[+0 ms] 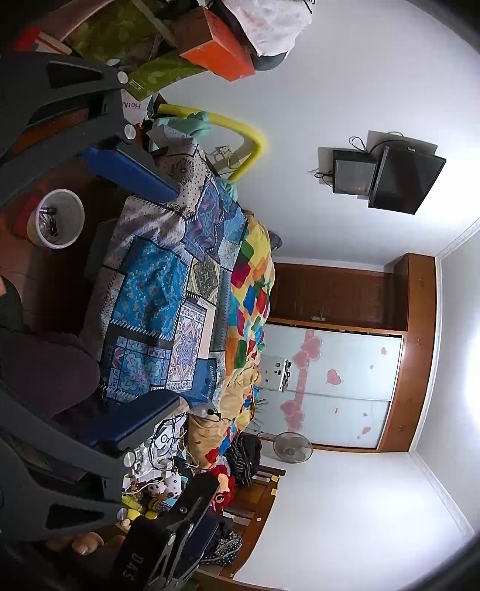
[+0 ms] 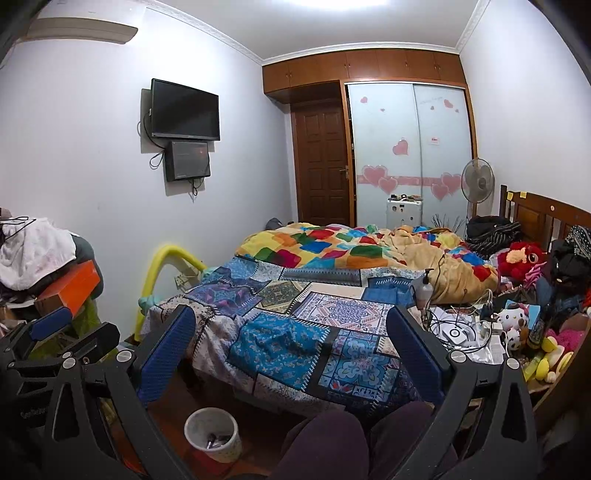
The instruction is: Collect trash
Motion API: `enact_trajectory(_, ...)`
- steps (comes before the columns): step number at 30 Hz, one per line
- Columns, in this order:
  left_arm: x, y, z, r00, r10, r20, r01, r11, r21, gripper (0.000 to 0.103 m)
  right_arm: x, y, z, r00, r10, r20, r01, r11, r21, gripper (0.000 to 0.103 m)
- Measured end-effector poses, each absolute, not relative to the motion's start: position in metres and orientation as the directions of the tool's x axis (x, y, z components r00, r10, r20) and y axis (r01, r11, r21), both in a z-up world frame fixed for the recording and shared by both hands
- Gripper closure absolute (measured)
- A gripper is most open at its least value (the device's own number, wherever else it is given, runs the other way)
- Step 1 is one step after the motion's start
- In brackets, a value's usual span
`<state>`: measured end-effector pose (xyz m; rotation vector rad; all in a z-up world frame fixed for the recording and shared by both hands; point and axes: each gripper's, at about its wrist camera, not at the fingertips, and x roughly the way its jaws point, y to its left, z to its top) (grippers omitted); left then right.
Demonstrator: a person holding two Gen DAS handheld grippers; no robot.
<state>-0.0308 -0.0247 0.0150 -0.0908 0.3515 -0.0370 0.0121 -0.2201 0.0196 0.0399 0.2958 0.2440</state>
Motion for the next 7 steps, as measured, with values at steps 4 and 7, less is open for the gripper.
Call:
enact_trajectory(4, -0.0313, -0.0269, 0.0158, 0.940, -0.055, -0.336, 0.026, 0.995, -0.092, 0.001, 0.0107, -0.2223, 0.0189, 0.928, 0.242, -0.284, -0.230, 0.970, 0.076, 0.000)
enact_trajectory(7, -0.0316, -0.0279, 0.0158, 0.941, -0.054, -0.334, 0.025, 0.996, -0.091, 0.001, 0.0108, -0.2227, 0.0189, 0.928, 0.242, -0.284, -0.230, 0.970, 0.076, 0.000)
